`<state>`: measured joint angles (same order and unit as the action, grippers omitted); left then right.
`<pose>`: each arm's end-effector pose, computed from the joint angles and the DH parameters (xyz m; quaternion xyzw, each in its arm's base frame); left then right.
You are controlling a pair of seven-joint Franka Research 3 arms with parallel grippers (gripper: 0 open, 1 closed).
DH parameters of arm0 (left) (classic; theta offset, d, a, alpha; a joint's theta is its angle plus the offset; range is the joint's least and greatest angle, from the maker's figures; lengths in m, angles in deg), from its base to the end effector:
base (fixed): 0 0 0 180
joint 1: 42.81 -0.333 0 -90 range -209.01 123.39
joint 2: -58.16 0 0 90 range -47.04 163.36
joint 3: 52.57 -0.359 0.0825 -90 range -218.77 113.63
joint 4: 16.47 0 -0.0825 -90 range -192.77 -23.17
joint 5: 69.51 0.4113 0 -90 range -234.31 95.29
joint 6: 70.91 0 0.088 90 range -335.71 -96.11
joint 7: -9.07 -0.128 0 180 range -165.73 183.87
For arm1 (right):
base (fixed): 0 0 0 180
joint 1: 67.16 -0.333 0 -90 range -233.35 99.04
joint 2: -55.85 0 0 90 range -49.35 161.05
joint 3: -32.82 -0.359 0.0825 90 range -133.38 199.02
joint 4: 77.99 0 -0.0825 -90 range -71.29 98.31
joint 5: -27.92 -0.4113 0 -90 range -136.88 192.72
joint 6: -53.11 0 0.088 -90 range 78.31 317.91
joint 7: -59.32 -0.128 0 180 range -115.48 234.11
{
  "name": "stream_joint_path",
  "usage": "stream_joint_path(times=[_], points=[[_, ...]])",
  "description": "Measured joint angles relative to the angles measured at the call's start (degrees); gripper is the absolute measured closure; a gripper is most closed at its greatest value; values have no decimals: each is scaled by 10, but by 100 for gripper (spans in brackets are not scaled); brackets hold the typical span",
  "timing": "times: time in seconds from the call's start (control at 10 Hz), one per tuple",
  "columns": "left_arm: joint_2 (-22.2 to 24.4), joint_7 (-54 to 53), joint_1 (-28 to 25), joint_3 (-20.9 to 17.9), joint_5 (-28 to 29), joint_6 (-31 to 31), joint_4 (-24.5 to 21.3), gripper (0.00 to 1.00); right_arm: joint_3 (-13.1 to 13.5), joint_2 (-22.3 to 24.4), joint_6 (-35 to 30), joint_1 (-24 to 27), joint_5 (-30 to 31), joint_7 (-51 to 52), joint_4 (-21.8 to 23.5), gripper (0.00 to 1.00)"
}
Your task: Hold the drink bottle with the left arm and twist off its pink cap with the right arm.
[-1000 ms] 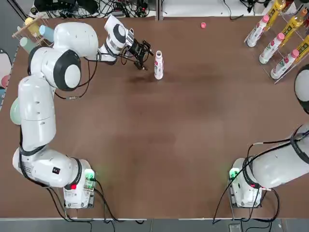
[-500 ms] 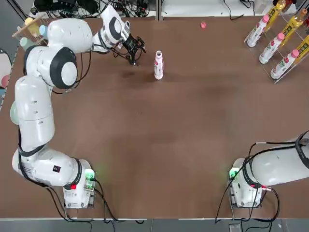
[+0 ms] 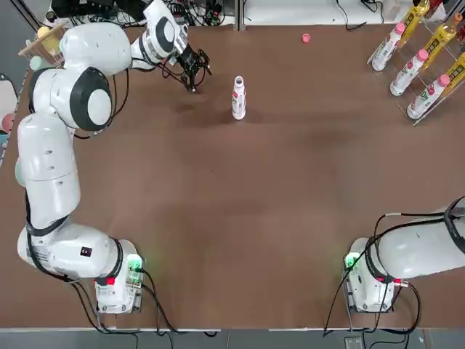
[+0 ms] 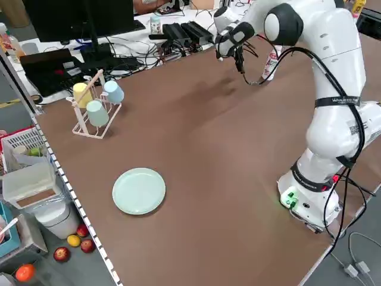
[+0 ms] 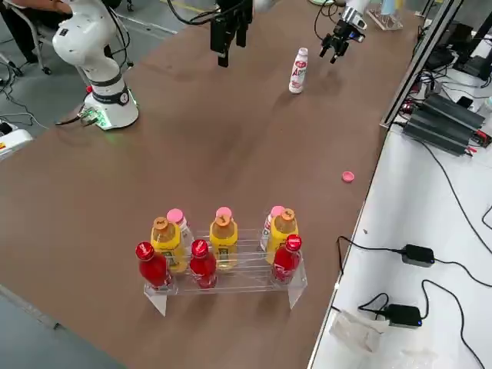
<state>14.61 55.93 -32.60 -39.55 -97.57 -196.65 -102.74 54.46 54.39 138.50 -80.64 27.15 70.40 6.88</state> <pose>0.7012 -0.2964 0.2222 0.8913 0.3639 -0.1799 0.2018 0.5769 -0.0776 0.6700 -0.9996 -0.0260 0.0069 0.0032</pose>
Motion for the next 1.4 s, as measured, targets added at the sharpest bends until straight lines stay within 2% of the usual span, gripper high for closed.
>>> stream_joint_path(times=[0.2,0.4,0.5,0.7,0.8,1.1,1.4], points=[[0,14,-17,-2,40,2,7,0,-3,0,-9,0,0,-2,0,0],[0,16,-11,-15,72,15,19,0,-5,0,-9,-1,0,-3,0,0],[0,-6,20,-60,77,34,26,0,-5,0,-9,-2,0,-4,0,0],[2,-104,113,-209,77,116,49,0,-6,0,-10,-2,0,-4,-1,0],[7,-149,131,-248,77,156,56,0,-7,0,-11,-2,0,-4,-1,0],[22,-207,133,-302,77,208,62,0,-7,0,-11,-2,0,-4,-2,0],[70,-207,129,-317,116,241,66,0,-7,0,-10,-2,0,-4,-6,0]])
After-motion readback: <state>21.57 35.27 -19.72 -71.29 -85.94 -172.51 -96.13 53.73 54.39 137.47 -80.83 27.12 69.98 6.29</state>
